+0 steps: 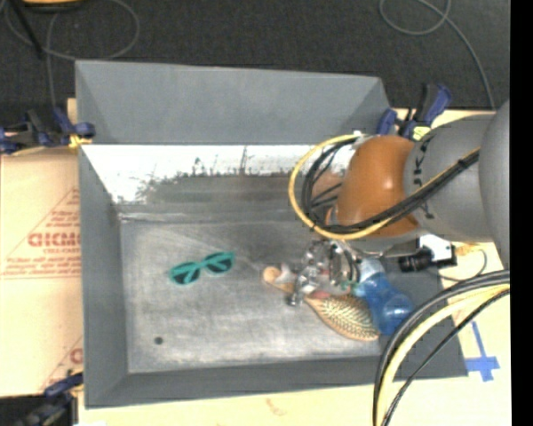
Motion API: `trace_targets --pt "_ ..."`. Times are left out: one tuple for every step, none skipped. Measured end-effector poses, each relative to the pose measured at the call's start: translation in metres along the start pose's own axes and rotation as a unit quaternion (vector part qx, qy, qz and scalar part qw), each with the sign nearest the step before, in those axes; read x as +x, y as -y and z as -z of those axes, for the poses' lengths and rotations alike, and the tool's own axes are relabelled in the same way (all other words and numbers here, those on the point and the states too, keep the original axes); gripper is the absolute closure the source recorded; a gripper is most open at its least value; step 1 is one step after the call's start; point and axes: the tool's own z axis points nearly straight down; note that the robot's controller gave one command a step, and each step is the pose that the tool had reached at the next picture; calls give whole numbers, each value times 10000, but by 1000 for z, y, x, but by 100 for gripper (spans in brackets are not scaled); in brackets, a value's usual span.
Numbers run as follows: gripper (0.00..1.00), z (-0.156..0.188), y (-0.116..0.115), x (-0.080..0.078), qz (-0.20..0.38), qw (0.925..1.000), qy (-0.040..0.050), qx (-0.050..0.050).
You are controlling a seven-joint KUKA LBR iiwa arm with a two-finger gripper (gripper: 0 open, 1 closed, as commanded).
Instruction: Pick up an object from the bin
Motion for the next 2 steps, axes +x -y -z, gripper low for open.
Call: trace_targets --pt "100 6 0 2 5 10000 -2 5" --pt "100 22 0 2 7 10000 -5 9"
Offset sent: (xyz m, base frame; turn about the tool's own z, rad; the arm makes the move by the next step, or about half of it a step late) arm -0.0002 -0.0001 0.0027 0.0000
